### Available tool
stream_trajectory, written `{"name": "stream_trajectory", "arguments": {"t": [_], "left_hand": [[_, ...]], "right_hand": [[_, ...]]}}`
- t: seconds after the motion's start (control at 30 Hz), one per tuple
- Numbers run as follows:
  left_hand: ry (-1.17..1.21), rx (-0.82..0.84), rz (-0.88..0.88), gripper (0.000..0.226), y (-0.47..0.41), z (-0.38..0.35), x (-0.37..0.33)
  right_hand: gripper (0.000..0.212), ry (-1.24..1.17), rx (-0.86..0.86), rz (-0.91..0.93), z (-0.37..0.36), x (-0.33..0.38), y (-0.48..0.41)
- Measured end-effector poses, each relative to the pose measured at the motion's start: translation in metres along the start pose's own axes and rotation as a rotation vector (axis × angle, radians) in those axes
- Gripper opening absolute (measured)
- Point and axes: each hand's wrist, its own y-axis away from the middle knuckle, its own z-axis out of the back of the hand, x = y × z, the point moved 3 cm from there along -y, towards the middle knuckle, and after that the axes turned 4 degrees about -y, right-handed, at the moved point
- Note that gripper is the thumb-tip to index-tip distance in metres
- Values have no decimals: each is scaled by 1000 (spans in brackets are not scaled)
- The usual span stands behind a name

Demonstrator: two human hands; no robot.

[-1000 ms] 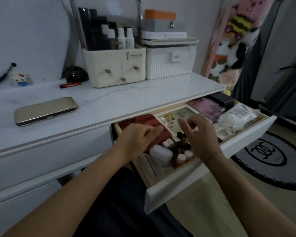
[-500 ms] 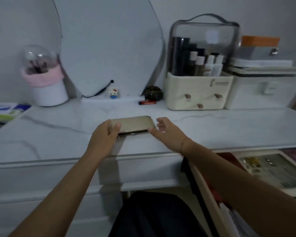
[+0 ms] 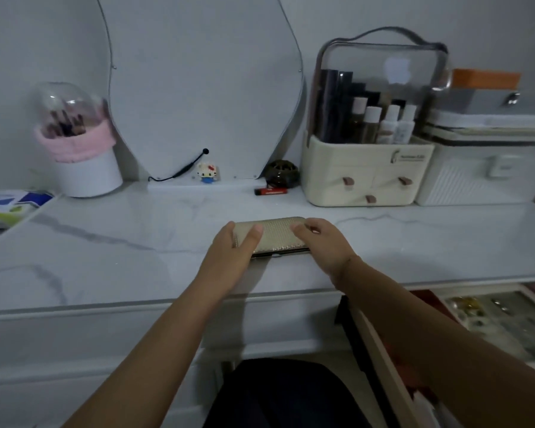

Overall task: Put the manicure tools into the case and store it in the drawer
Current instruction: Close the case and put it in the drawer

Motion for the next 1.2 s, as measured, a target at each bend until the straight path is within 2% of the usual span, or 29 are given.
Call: {"name": "stream_trajectory", "arguments": {"t": [0.17,0.3,0.33,0.43,0.53,0.63,0.77,0.87,0.97,1.03,1.1,1.17,1.2], "left_hand": [[92,90,-79,70,24,-68,-33],[182,254,-173,41,61,-142,-70],[193,292,-195,42,72,-162,-81],[222,400,-260,64,100,-218,-106],[220,458,-250,98,120,-261,-121],[194,526,-214,100,126,-293,-126],[185,591,-145,78,126,-310,-128],[125,694,-51,86,123,-316,-116],[78,723,-32,91,119,-316,-110],[43,736,-55,94,118,-315,-110],[-10,749,-114,96,123,-310,-112],[-109,743,-253,93,131,-303,-115],[-195,748,-341,92,137,-299,-116]], "right_hand": [[39,-11,-96,32,83,-12,37],[25,-139,-298,4,174,-39,82],[23,-176,-348,-7,196,-46,93],[24,-271,-463,-73,252,-71,122],[20,-293,-511,-108,293,-92,142],[25,-266,-486,-163,317,-111,145],[32,-250,-478,-216,326,-132,139],[35,-194,-414,-282,325,-144,135],[35,-170,-365,-280,326,-148,135],[37,-100,-320,-259,322,-141,138],[54,16,-243,-193,316,-133,144],[77,200,-137,-159,311,-126,155],[76,293,-73,-141,308,-121,164]]}}
